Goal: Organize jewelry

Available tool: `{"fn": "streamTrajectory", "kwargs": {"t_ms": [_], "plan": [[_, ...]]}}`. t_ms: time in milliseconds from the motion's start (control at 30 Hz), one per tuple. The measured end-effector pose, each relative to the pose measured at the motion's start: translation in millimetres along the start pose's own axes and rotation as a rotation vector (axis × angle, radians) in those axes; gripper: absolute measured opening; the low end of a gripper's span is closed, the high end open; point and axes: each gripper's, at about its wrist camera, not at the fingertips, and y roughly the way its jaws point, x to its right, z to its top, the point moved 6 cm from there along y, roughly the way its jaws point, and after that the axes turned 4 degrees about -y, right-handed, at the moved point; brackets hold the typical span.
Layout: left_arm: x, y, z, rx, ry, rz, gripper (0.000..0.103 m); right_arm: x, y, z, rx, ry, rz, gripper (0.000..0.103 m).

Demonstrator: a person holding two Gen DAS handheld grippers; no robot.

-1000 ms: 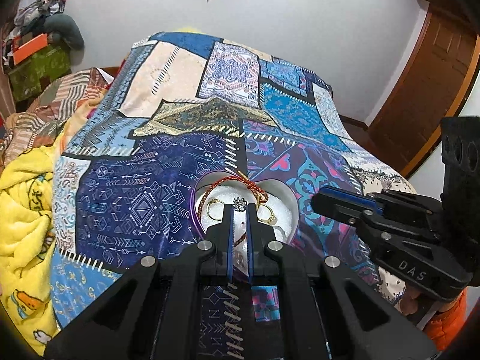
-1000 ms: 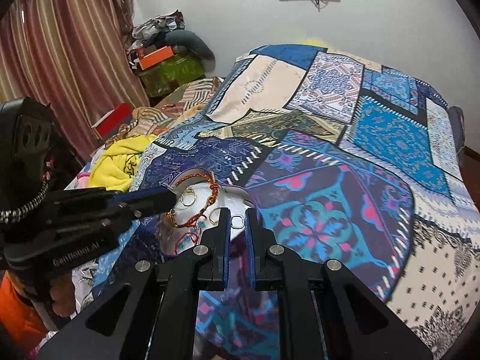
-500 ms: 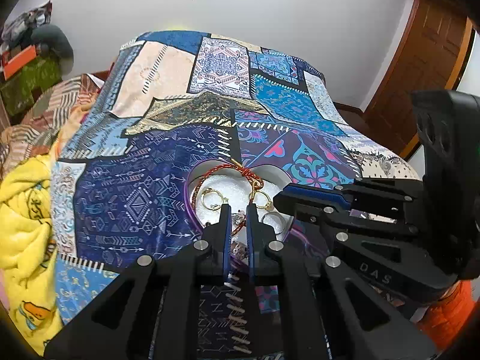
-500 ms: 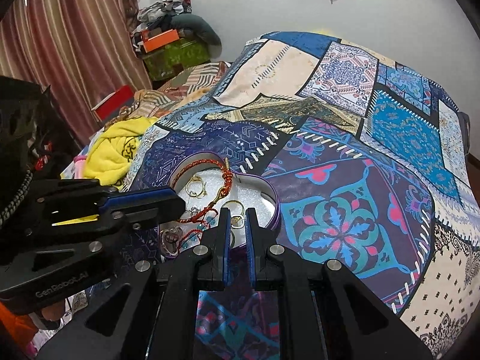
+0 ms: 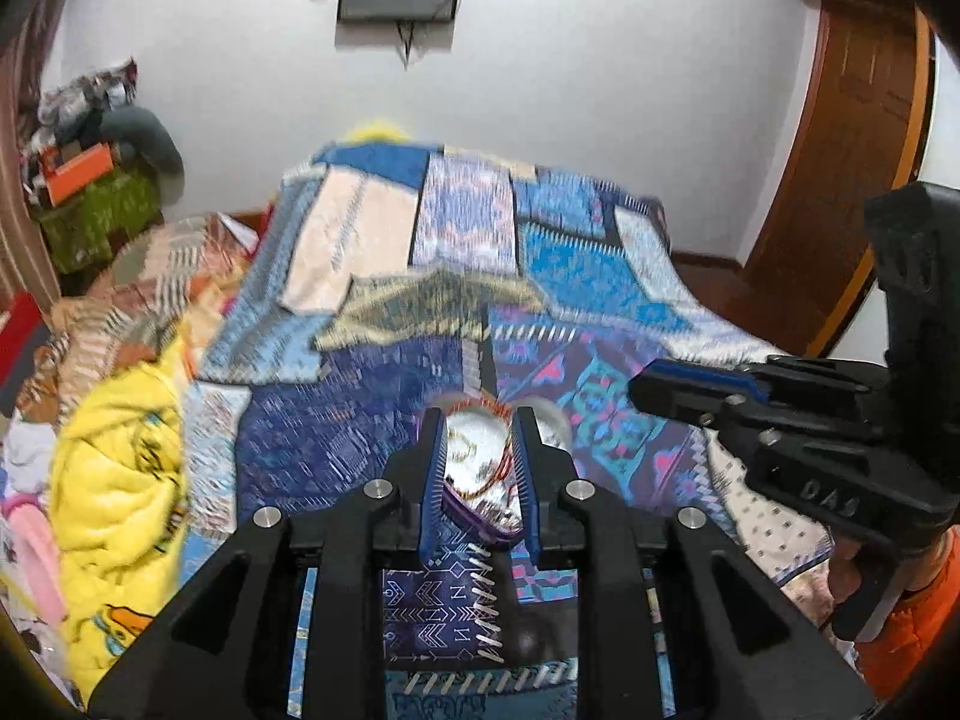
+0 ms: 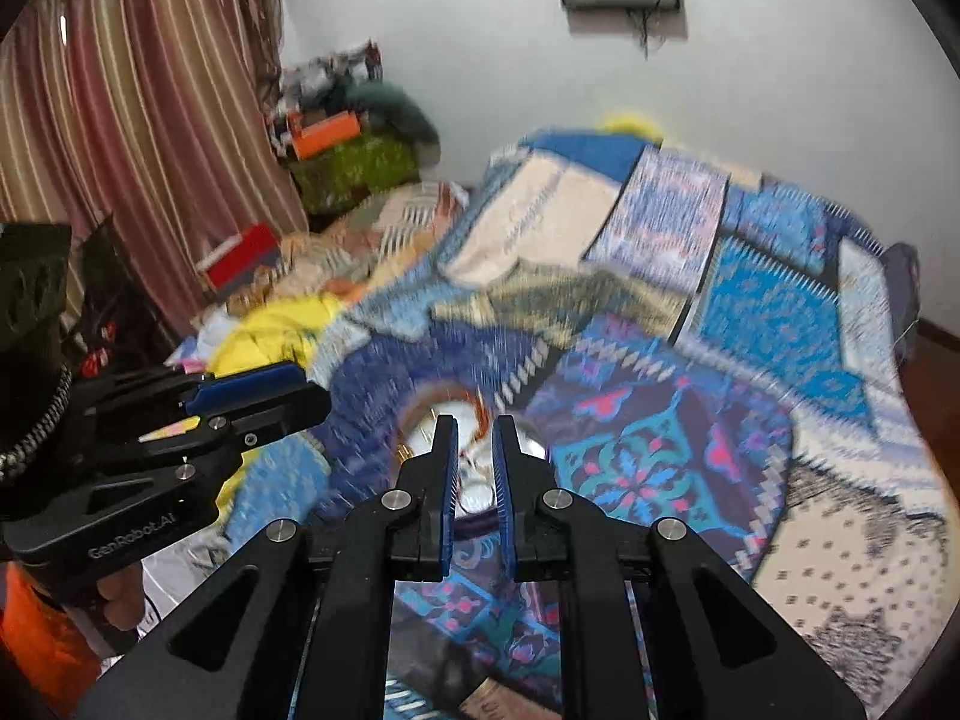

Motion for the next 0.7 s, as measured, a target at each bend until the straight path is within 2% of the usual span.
{"fn": "streamTrajectory", "kwargs": {"t_ms": [67,100,167,267,333,367,400,467,500,567,633,700], "plan": [[6,-24,9,0.052,0.008,0.002,0.021,-11,-41,17,0.094,-0.005,-0.021,0.010],[11,-40,14,0.088,0.016,0.005,0.021,-11,-41,17,0.094,-0.005,-0.021,0.010],[19,-68,20,0.147,0.029,0.003,0.022,-22,-74,27,0.170,-0.016,-0.043,0.010],[31,-114,28,0.249,0.035,0.000,0.032,-38,-116,35,0.264,-0.036,-0.078,0.010],[37,-142,29,0.314,0.039,0.004,0.033,-62,-163,38,0.371,-0.059,-0.113,0.011],[40,-157,29,0.345,0.042,0.008,0.033,-62,-163,38,0.371,-0.059,-0.113,0.013],[42,-170,28,0.371,0.045,0.012,0.035,-75,-185,37,0.418,-0.065,-0.135,0.016],[48,-198,26,0.429,0.049,0.022,0.039,-85,-201,35,0.460,-0.066,-0.158,0.033],[50,-210,24,0.454,0.050,0.028,0.042,-85,-201,35,0.460,-0.066,-0.158,0.038],[53,-228,19,0.489,0.056,0.038,0.046,-98,-222,29,0.525,-0.058,-0.214,0.055],[57,-243,14,0.514,0.070,0.041,0.059,-101,-229,28,0.544,-0.049,-0.235,0.063],[58,-255,9,0.540,0.060,0.060,0.081,-103,-234,27,0.563,-0.038,-0.255,0.074]]}}
